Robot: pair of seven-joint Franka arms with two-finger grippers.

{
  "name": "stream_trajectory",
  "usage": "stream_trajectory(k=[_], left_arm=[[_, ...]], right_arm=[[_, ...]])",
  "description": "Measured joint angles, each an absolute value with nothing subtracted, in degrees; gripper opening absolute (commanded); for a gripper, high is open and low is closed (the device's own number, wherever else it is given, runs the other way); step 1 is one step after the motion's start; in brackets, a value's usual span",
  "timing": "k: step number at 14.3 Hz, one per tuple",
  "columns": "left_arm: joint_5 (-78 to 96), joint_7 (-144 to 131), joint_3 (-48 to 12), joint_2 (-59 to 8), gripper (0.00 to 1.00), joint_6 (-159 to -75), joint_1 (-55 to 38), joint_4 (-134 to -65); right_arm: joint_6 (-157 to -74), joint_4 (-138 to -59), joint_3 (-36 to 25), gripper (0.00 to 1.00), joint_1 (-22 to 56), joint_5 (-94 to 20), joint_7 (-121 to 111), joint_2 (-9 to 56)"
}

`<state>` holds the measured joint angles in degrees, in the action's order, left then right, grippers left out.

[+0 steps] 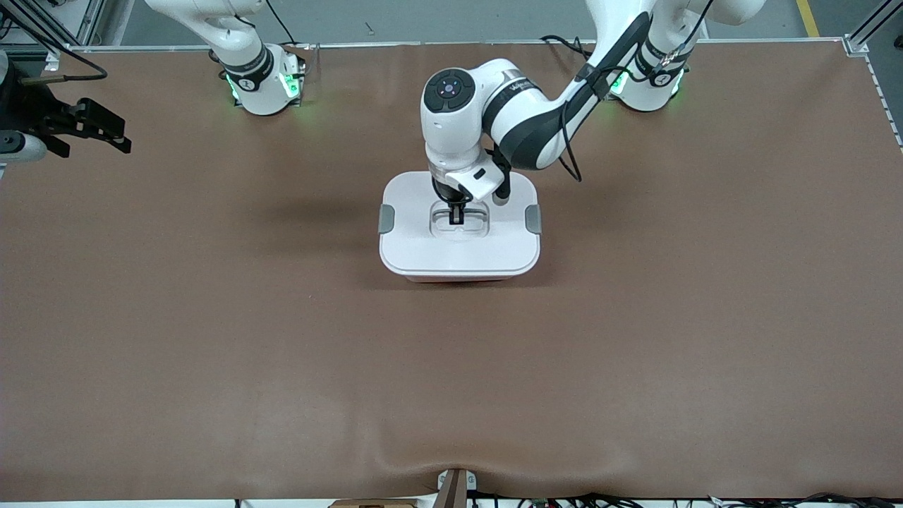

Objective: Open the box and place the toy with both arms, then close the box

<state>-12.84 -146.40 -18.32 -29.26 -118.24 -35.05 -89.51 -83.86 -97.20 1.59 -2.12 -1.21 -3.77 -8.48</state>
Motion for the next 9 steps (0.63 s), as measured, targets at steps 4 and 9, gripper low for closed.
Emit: stream_trajectory(k=[4,9], left_arm=[[-12.8,-146.4,-18.3,-29.7,0.0,-118.3,-35.3,-89.6],[-12.8,-146.4,-18.3,-29.8,0.0,-118.3,-35.7,-89.8]], right_arm=[[-83.9,-97.2,1.6,1.0,-2.1,-1.1,-4.9,-8.5],[-84.1,-97.1,1.6,1.0,-2.2,-1.1,-5.0,-8.4]])
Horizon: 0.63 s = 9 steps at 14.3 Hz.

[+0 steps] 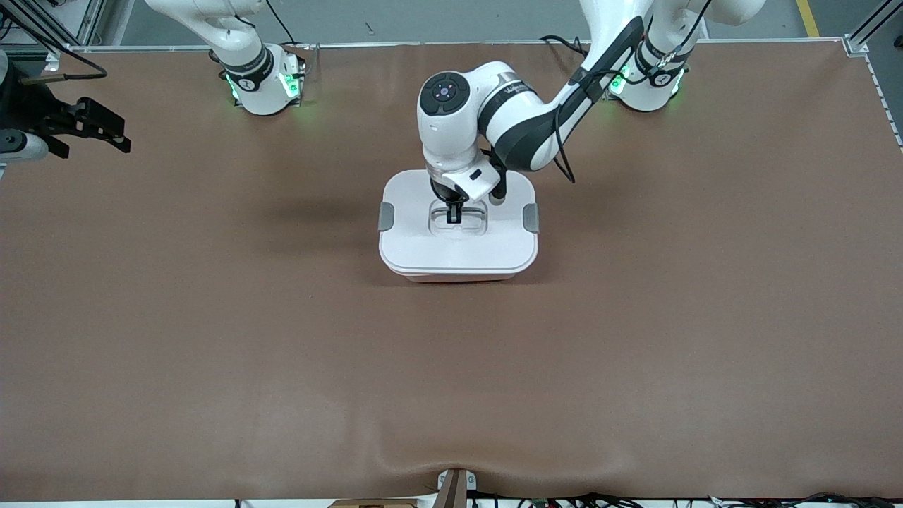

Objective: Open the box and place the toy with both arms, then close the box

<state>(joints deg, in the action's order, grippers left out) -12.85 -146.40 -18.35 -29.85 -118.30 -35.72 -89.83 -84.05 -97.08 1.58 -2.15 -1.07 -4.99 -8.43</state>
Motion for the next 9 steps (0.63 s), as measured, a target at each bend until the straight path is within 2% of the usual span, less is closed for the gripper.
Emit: stream_trajectory(k=[6,9], left_arm=[[-12.8,-146.4,-18.3,-29.9,0.0,-118.3,-35.7,-90.4],[-12.8,-146.5,-18.3,-29.9,0.0,-118.4,-35.6,-90.4]], right_arm=[[-82.3,-89.9,1.5,1.0,-2.4,-1.0,-5.0,-4.0],[-82.0,-88.9,1.5,1.0,-2.4,-1.0,-5.0,-2.9]])
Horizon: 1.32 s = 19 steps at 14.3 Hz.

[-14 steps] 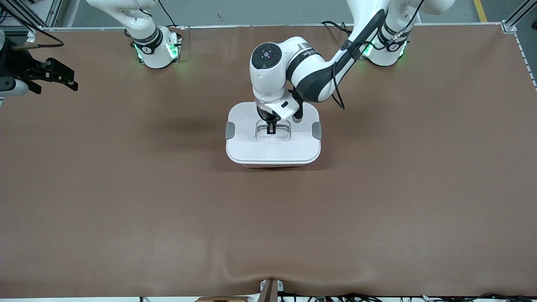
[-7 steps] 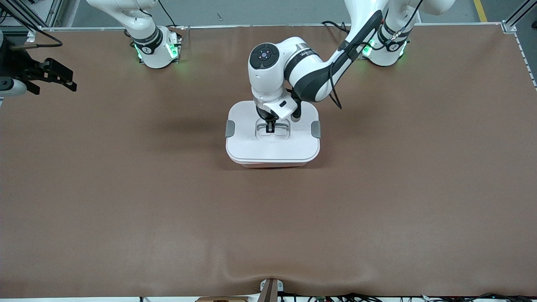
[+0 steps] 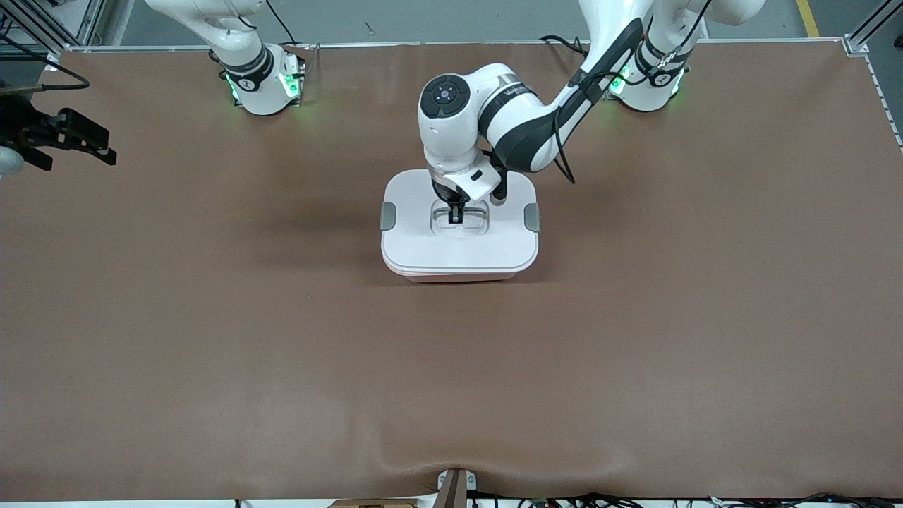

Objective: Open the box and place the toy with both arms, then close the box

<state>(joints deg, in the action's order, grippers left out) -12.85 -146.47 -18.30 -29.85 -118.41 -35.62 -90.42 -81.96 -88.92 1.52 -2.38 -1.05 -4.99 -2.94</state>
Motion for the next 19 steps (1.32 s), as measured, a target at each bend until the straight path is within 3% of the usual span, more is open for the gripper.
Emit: stream_trajectory(k=[12,19], left_arm=[[-12.8,-150.7,-18.3,-29.9,0.0,-118.5,-35.7,-90.4],[-12.8,-150.8,-18.3,-30.4,0.0,-118.7,-35.7,-90.3]], right_arm=[[-79.1,-88.6,2.4,1.0,-0.5,-1.0,-1.8,-2.7],[-82.2,-88.7,1.8,1.0,-1.5,-1.0,-1.8,-2.2]])
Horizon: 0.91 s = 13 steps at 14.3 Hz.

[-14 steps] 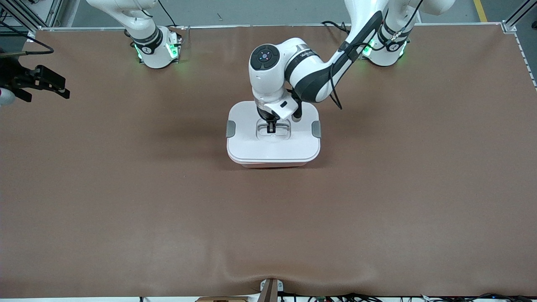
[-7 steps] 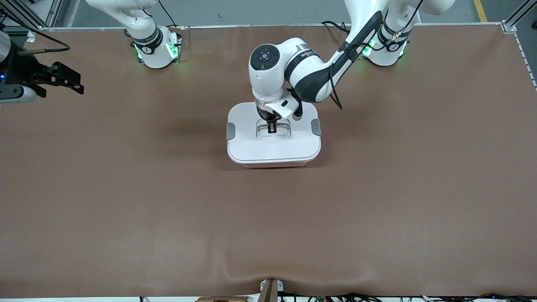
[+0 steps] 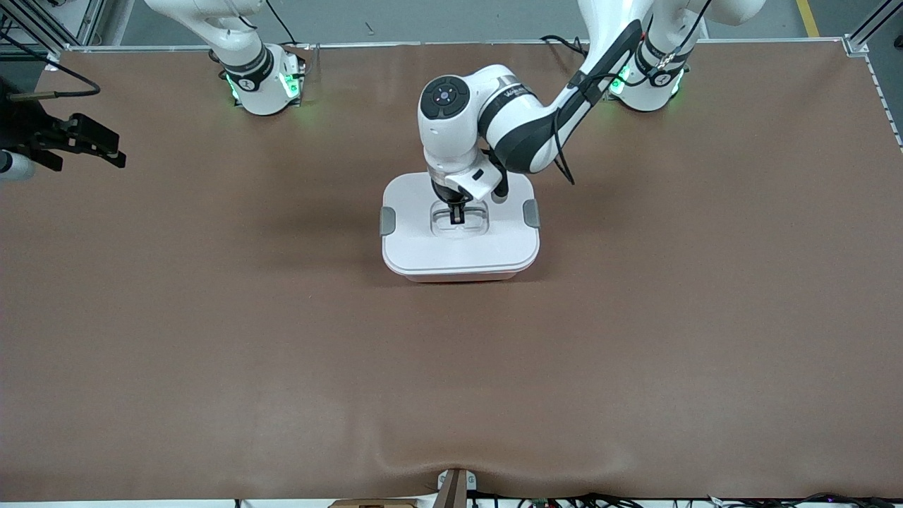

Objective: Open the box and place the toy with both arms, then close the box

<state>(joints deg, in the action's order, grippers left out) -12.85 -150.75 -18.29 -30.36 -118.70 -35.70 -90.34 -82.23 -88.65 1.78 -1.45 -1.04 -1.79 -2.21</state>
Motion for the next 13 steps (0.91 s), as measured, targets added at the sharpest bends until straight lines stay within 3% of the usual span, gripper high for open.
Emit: stream_trajectory(k=[8,9,10,11,13], left_arm=[[-12.9,-150.8,-18.2,-30.8,0.0,-118.7,-35.8,-90.0],[-12.9,-150.8,-18.2,-30.8,0.17,-118.7,-35.8,-90.0],[-12.9,-150.7,-18.2,-30.8,0.69,-118.7,-35.8,-90.0],[-12.9,-150.7,-18.2,-30.9,1.0,-118.7,-35.8,-90.0],[-13.0,-150.6,-18.2,-31.5,1.0,-118.7,-36.0,-90.0]], right_arm=[[-83.3,-89.2,1.8,1.0,-1.5,-1.0,-3.1,-2.0],[-83.4,-89.2,1.8,1.0,-1.5,-1.0,-3.2,-2.0],[-83.5,-89.2,1.8,1.0,-1.5,-1.0,-3.4,-2.0],[-83.6,-89.2,1.8,1.0,-1.5,-1.0,-3.5,-2.0],[-83.7,-89.2,1.8,1.0,-1.5,-1.0,-3.6,-2.0]])
